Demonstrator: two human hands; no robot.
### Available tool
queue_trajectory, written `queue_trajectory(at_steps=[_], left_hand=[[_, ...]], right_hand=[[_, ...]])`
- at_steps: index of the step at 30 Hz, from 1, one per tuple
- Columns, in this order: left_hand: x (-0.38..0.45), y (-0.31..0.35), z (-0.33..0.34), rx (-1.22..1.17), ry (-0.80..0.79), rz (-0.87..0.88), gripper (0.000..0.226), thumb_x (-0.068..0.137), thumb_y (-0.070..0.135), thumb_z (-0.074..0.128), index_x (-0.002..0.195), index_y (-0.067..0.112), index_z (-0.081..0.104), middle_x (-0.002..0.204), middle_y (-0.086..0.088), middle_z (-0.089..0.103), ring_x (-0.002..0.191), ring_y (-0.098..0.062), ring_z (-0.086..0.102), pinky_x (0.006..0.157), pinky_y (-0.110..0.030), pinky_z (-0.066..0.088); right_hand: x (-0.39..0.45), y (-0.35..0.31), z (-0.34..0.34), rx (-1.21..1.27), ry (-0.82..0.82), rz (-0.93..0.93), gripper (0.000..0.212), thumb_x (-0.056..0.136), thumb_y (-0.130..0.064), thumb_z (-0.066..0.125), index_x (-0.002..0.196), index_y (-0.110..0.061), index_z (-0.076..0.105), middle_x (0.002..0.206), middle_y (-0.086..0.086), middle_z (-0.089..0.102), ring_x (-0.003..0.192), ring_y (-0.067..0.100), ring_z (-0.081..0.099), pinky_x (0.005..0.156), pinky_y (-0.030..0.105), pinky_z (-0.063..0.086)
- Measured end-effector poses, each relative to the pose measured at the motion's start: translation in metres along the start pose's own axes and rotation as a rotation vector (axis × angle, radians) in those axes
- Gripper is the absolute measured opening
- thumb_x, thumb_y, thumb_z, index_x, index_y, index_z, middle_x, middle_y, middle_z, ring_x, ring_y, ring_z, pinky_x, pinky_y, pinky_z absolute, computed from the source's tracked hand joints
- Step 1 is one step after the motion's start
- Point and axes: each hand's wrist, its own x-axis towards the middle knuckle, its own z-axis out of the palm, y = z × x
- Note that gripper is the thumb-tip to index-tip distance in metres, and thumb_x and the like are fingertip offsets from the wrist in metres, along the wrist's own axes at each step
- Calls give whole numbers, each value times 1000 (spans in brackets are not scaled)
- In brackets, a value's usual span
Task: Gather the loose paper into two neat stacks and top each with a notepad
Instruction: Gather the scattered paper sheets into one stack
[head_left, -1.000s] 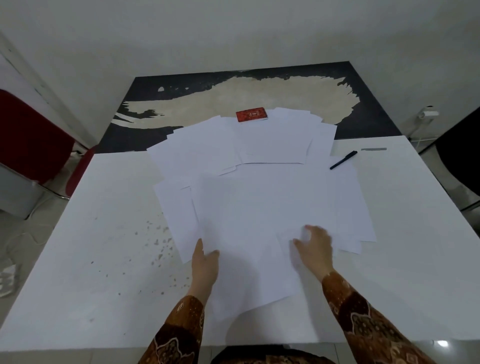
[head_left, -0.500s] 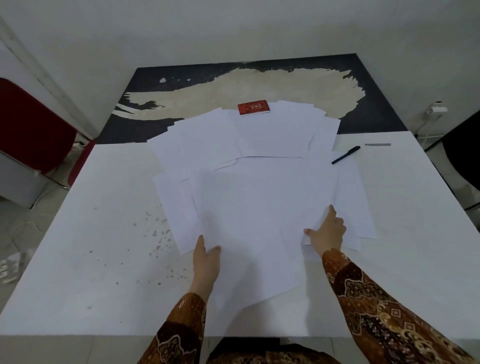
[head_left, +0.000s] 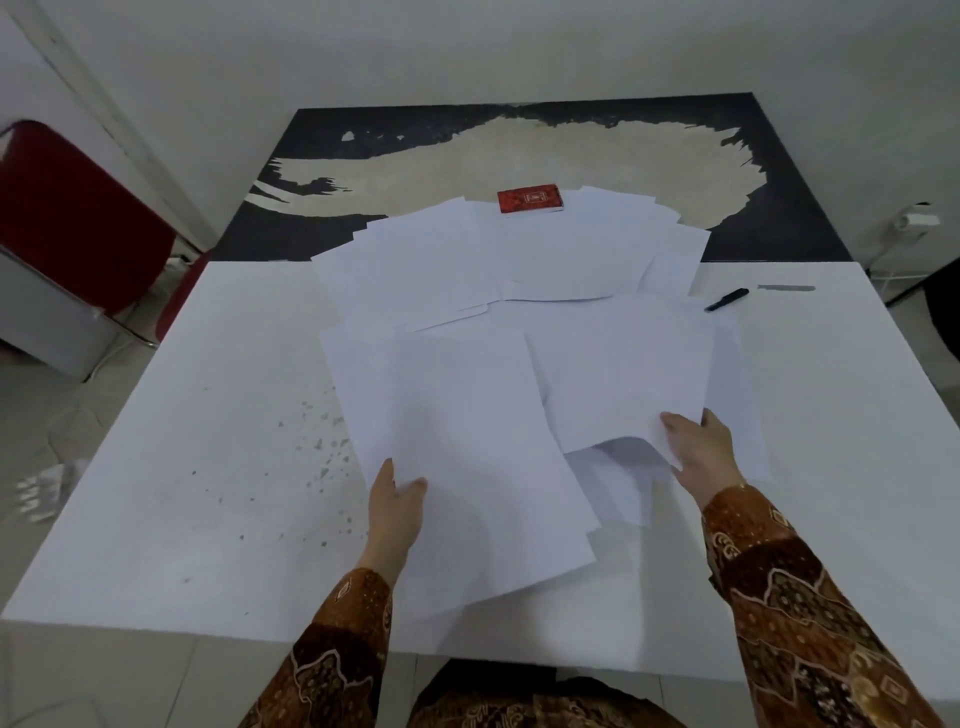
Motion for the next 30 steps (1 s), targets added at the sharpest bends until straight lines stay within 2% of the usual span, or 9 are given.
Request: queue_trajectory(at_steps=[6,10,14,18,21,24,26,28,30], left_hand=[[23,-5,-30,10,40,-1,49,92,18,56,138,12,43,132,-9,55,116,-31,56,99,-51,47],[24,2,-42,29,49,34,30,93,14,55,122,10,56,113,-11,65,97,-29,64,88,-47,53],[25,2,-42,18,16,15,36,95,23,51,128,10,53,121,-12,63,102,-31,63,92,-50,52],[24,8,-44,-69,-5,-45,53,98,42,42,139,9,44,136,-1,51,124,-28,51,106,-41,40],[27,5,-42,-107,-26,-66,83,83,60,57,145,11,35,145,-2,42,131,-27,44,111,-44,35],[27,3,-42,-13,-21,-2,67,83,37,69,139,10,43,136,-8,54,118,-27,56,101,-44,46],[29,3,-44,11,-2,46,47,89,14,62,134,10,48,127,-9,59,110,-26,59,97,-43,49],[30,7,-50,-2,7,75,43,91,9,56,133,13,50,124,-7,62,108,-25,61,95,-42,51],[36,14,-64,-41,25,106,42,92,9,55,132,16,51,120,-5,63,103,-23,63,86,-38,55]], right_hand=[[-14,2,11,133,33,-38,30,89,-8,60,119,-9,54,113,8,61,105,28,60,96,48,49],[-23,20,28,7,-140,-62,36,89,-4,59,124,-10,53,119,9,62,104,26,61,94,42,49],[-40,45,52,-235,-381,-69,31,89,-1,59,117,-14,55,108,5,64,89,14,63,76,26,51],[-54,71,77,-531,-559,-122,32,89,-5,59,118,-18,55,115,2,62,100,18,61,86,28,48],[-63,84,90,-694,-629,-174,36,88,-9,59,123,-15,57,117,-1,63,106,17,60,92,30,48],[-67,89,100,-788,-713,-226,31,89,-14,60,120,-18,58,112,-6,64,102,11,60,83,18,47],[-67,87,109,-796,-730,-252,21,91,-23,60,113,-21,60,103,-11,64,91,2,60,69,5,42],[-62,82,120,-785,-673,-285,12,92,-29,58,101,-21,60,89,-10,62,76,1,56,58,5,40],[-53,73,137,-748,-581,-297,11,93,-28,57,100,-20,59,88,-2,61,74,9,57,60,10,42]])
